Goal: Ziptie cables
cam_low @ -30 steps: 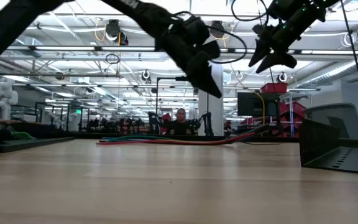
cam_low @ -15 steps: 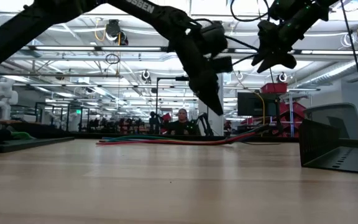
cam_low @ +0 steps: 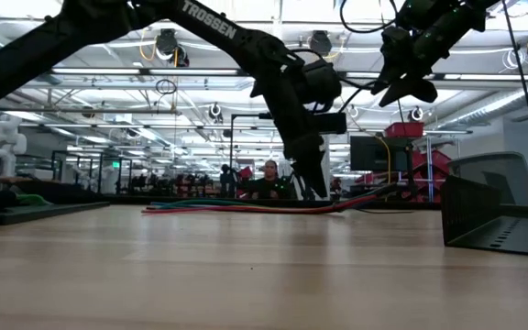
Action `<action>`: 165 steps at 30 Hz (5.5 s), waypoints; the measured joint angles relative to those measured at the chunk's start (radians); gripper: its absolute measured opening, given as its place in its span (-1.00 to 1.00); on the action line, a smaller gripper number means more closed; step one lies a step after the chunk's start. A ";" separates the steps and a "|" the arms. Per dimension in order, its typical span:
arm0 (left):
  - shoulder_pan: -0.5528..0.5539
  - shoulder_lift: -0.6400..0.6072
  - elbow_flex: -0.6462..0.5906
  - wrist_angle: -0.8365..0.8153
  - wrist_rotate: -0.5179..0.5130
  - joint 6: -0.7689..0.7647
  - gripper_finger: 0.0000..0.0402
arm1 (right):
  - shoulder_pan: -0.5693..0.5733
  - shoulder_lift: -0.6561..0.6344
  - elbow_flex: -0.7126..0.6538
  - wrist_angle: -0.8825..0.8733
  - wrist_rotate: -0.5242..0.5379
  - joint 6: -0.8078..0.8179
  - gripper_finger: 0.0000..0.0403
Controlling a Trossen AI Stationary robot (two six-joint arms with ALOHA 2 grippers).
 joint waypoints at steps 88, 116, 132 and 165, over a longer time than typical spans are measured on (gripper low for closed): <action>-0.057 -0.244 -0.495 0.132 -0.039 -0.169 -0.63 | 0.198 -0.047 -0.752 1.051 -0.033 0.802 -0.03; -0.022 -0.346 -0.390 0.096 -0.047 -0.728 -0.31 | 0.198 -0.047 -0.751 0.980 0.221 0.649 -0.03; -0.268 -0.379 -0.495 0.192 -0.410 -1.407 -0.34 | 0.198 -0.081 -0.751 0.819 0.375 0.372 -0.03; -0.188 -0.308 -0.383 0.097 -0.338 -1.140 -0.54 | 0.198 -0.092 -0.751 0.841 0.345 0.191 -0.03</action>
